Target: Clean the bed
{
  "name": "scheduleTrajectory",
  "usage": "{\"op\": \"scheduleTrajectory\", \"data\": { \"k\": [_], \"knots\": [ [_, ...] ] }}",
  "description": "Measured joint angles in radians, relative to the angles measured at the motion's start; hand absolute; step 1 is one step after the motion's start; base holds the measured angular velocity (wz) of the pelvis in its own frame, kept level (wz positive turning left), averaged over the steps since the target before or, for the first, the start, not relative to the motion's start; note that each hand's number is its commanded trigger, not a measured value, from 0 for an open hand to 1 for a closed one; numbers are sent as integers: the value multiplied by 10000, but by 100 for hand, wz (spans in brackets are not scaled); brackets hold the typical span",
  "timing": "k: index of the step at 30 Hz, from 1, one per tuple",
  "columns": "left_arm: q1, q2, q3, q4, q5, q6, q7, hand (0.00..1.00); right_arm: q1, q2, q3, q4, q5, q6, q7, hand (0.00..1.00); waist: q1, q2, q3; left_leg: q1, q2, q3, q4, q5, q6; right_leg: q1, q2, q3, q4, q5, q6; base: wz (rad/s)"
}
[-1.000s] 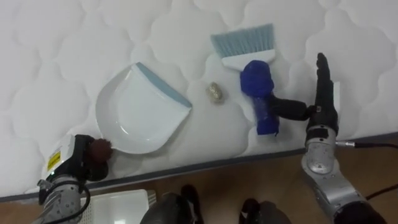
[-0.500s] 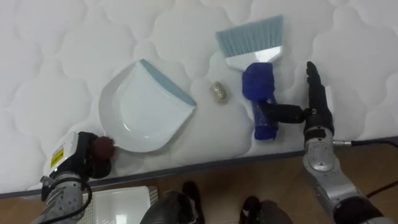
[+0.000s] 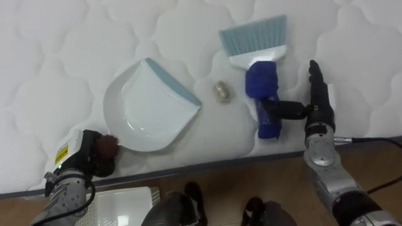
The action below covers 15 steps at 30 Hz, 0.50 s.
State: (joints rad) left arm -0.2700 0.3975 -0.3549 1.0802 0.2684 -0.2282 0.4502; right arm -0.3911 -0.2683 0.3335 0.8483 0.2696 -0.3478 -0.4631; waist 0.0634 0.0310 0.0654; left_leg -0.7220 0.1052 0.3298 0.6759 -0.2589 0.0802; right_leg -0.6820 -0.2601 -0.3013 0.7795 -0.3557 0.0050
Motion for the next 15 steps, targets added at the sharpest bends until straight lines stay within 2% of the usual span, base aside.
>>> {"op": "scheduleTrajectory", "data": {
  "k": [5,10,15],
  "knots": [
    [71,-122,-19,39,-5,-18,257,100,-49,133,-24,-372,4,7,-335,0,24,3,3,-3,25,58,6,1,1,-26,-8,8,-2,-2,-4,-2],
    [47,-305,-20,104,8,-42,460,100,-583,297,-56,-766,-6,6,-594,0,119,7,1,-35,14,54,-12,7,11,-63,2,7,-2,-1,-4,0],
    [250,-358,-27,82,88,-67,706,100,-639,324,-117,-1682,-268,-17,-705,0,19,3,-7,-51,-26,21,17,9,12,-51,-1,-10,63,3,-3,5]
  ]
}}
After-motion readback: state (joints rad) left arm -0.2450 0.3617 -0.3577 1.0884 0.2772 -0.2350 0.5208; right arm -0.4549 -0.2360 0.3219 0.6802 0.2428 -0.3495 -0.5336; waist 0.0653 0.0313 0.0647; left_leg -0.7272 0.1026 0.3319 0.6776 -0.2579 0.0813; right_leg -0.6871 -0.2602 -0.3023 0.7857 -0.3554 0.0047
